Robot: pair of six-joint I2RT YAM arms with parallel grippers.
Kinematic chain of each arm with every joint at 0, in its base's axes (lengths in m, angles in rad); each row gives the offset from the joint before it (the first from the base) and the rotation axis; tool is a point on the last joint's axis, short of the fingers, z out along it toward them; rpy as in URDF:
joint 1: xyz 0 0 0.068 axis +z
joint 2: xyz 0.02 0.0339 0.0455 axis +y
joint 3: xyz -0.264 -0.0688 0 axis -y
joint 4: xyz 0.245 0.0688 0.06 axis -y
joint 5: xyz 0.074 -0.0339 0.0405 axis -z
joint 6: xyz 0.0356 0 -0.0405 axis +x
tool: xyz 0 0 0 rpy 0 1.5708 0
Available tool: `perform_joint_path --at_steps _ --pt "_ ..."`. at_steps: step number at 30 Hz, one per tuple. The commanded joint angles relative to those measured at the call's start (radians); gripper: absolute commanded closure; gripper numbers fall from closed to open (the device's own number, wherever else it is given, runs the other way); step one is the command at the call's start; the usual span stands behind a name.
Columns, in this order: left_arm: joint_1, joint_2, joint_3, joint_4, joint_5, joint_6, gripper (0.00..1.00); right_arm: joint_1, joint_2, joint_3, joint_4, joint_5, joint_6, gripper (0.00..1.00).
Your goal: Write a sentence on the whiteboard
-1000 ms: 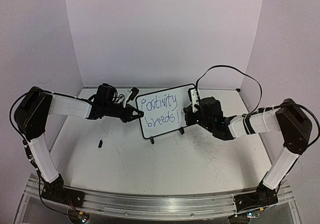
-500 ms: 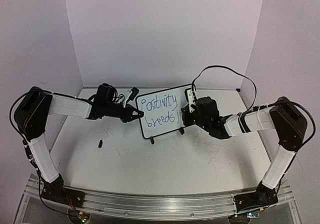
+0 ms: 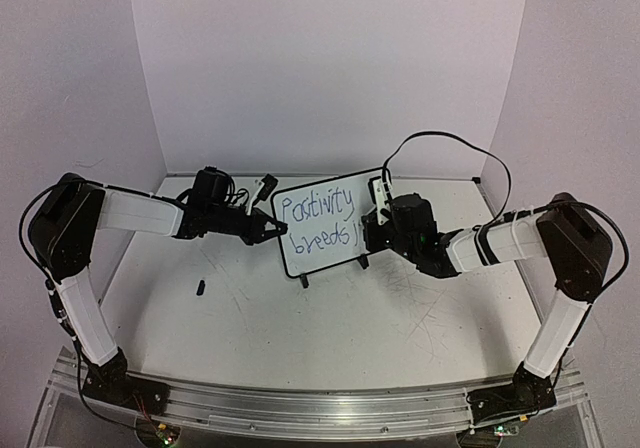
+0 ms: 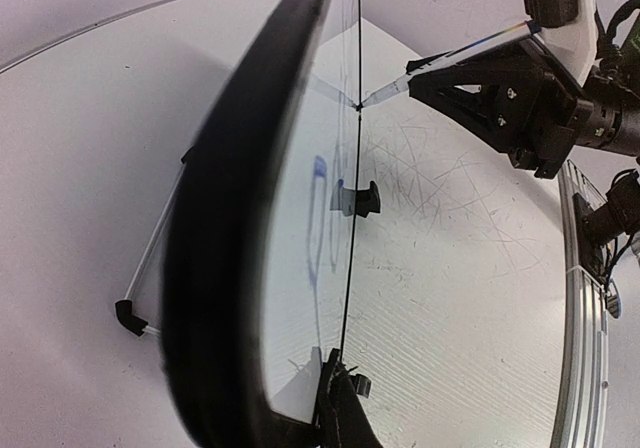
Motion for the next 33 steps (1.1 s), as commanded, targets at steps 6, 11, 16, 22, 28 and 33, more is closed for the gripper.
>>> perform_joint_path --at_steps 6,11,16,22,28,33 --pt "0.032 0.036 -0.004 -0.08 -0.288 0.12 1.0 0.001 0.011 -0.017 0.016 0.0 0.02 1.0" --pt "0.032 0.035 -0.005 -0.08 -0.288 0.122 1.0 0.001 0.013 -0.02 0.009 0.0 0.022 1.0" --pt "0.032 0.033 -0.004 -0.082 -0.288 0.121 1.0 0.001 0.011 -0.028 0.005 0.029 0.023 1.0" --pt "0.032 0.035 -0.003 -0.083 -0.288 0.123 1.0 0.0 0.01 -0.022 -0.001 0.071 0.025 1.0" --pt "0.033 0.033 -0.004 -0.086 -0.288 0.123 1.0 -0.002 0.008 -0.017 0.006 0.105 0.019 1.0" --pt "0.032 0.032 -0.004 -0.087 -0.284 0.124 1.0 -0.002 0.008 0.0 0.029 0.11 0.006 1.0"
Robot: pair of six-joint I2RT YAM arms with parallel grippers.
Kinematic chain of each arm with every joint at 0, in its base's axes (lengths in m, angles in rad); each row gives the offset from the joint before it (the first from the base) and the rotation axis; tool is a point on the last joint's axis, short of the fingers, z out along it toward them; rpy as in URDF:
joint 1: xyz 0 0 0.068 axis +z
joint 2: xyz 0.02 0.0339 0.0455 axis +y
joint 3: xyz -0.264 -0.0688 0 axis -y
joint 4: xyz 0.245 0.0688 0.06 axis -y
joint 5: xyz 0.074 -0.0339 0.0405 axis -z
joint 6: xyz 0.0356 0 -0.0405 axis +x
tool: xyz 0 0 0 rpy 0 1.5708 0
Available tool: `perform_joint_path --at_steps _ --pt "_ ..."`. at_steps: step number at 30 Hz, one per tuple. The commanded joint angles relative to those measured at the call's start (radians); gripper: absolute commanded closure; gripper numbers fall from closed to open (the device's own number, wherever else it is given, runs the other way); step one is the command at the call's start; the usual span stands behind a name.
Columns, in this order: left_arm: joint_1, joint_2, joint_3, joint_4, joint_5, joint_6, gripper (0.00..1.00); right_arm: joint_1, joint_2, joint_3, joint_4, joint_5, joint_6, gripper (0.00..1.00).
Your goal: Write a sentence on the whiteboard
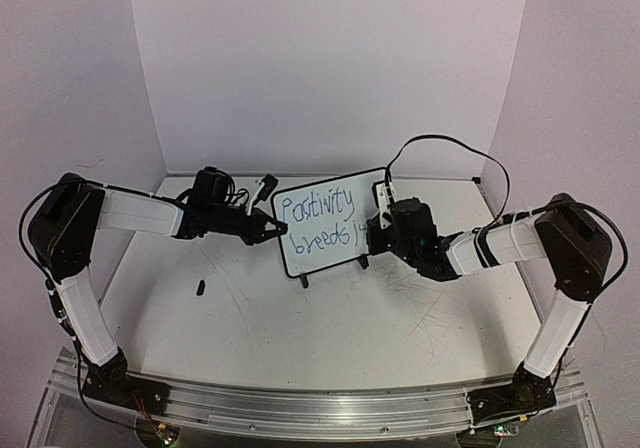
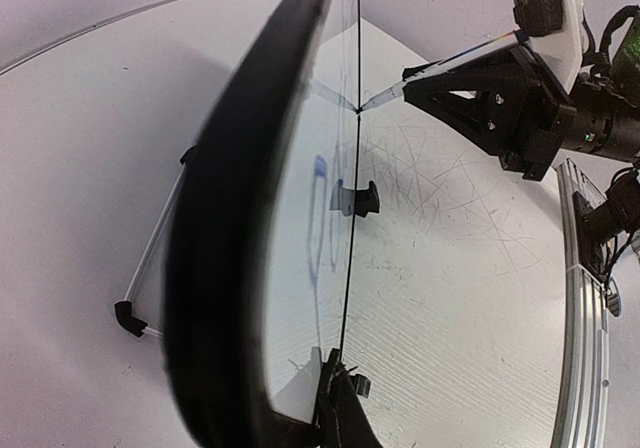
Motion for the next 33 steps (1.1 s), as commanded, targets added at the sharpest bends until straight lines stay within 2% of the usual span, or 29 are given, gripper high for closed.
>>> perform_joint_path --at_steps 1,33 --pt "0.032 0.032 -0.004 -0.088 -0.285 0.12 1.0 -0.003 0.006 0.026 0.045 0.035 -0.01 1.0" --pt "0.032 0.031 -0.005 -0.091 -0.284 0.121 1.0 0.007 0.024 0.057 0.06 -0.066 0.002 1.0"
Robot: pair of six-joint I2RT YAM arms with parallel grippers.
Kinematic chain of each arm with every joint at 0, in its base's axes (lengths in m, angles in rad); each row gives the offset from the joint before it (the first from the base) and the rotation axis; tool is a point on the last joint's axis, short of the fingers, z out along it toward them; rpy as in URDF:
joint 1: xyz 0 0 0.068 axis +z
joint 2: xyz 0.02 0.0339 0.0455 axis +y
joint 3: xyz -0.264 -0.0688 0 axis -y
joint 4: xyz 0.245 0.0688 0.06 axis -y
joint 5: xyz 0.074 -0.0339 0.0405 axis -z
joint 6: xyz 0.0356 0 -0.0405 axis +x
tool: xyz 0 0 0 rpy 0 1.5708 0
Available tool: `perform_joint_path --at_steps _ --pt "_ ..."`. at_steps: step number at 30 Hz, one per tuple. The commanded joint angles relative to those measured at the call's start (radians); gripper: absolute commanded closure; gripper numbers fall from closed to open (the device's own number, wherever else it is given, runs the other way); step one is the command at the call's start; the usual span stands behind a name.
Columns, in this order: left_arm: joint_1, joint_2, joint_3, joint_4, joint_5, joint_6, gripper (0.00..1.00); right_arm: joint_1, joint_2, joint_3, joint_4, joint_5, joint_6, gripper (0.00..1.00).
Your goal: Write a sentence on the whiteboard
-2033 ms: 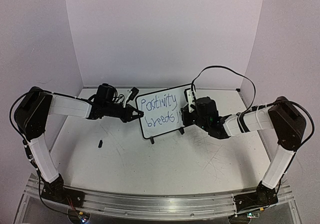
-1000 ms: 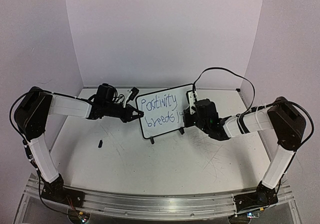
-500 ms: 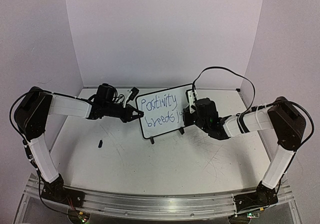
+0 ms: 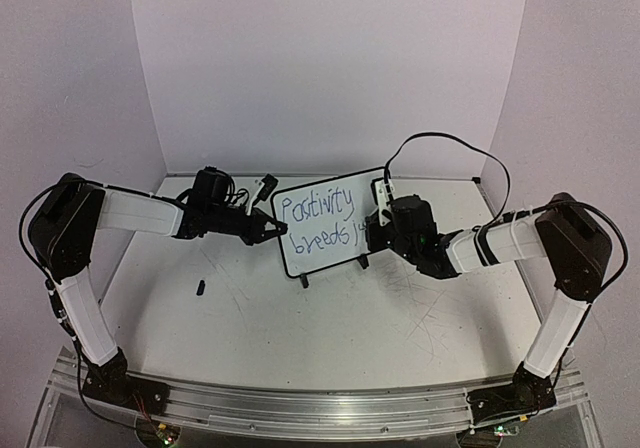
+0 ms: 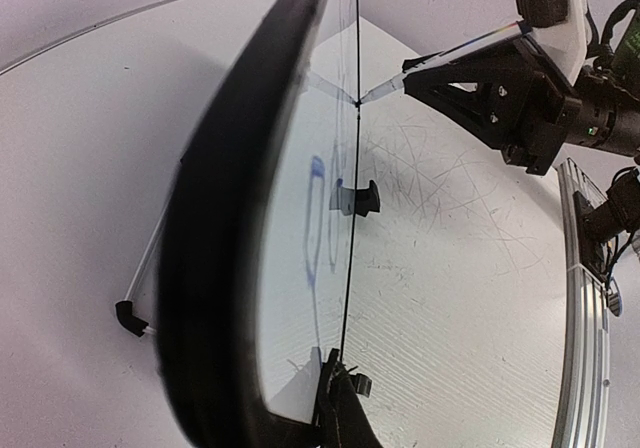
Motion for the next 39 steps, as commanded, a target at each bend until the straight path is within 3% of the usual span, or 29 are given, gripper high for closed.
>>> perform_joint_path --at_steps 1,14,23,39 --pt "0.032 0.03 -0.005 -0.089 -0.283 0.119 1.0 0.007 0.021 0.04 0.055 -0.045 0.013 1.0" --pt "0.032 0.029 -0.005 -0.09 -0.282 0.119 1.0 0.022 0.023 0.049 0.058 -0.044 0.012 1.0" --pt "0.032 0.03 -0.006 -0.091 -0.288 0.119 1.0 0.002 -0.165 -0.087 0.051 0.027 0.009 1.0" --pt "0.032 0.035 -0.003 -0.092 -0.284 0.119 1.0 -0.028 -0.062 -0.004 0.068 -0.022 -0.017 1.0"
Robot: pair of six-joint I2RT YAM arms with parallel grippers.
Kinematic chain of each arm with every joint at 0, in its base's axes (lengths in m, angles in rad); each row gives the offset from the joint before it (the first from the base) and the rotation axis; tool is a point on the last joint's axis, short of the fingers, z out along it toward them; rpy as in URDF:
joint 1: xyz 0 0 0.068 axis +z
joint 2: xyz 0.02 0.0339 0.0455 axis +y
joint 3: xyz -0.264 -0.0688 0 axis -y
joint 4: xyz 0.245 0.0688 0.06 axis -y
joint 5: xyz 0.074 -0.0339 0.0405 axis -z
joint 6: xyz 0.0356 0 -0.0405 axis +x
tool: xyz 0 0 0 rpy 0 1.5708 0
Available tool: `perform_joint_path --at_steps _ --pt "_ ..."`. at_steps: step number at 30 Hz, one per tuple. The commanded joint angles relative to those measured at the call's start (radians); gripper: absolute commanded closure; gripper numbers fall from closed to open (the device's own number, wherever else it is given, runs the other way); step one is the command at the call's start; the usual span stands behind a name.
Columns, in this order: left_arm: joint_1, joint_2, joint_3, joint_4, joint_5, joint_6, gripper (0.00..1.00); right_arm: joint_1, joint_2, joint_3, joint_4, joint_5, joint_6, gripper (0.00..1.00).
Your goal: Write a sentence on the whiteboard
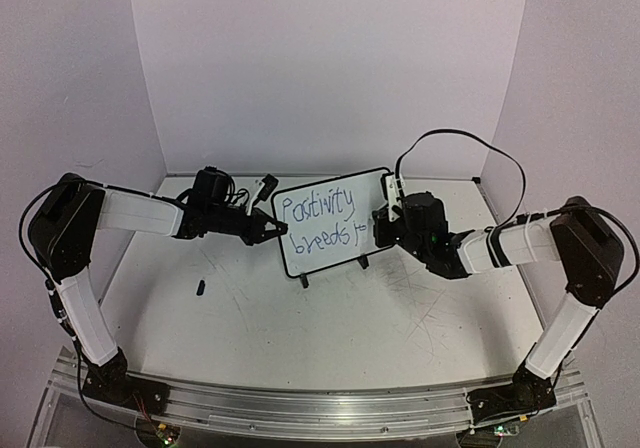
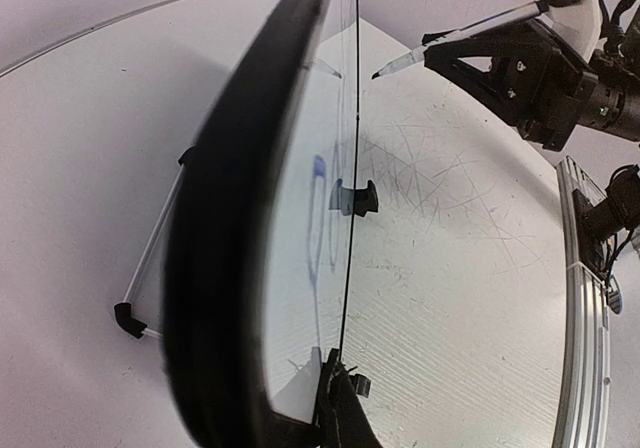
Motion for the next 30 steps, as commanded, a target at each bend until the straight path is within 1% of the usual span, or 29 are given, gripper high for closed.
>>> perform_joint_path --at_steps 1,12,30 --pt "0.032 0.036 -0.003 -0.093 -0.287 0.113 1.0 -0.002 0.02 0.05 0.039 -0.007 -0.012 1.0" --pt "0.032 0.034 -0.005 -0.095 -0.288 0.114 1.0 -0.003 0.065 0.074 0.044 0.014 -0.016 1.0" --pt "0.032 0.03 -0.005 -0.096 -0.291 0.115 1.0 -0.002 0.057 0.002 0.035 0.013 0.023 1.0"
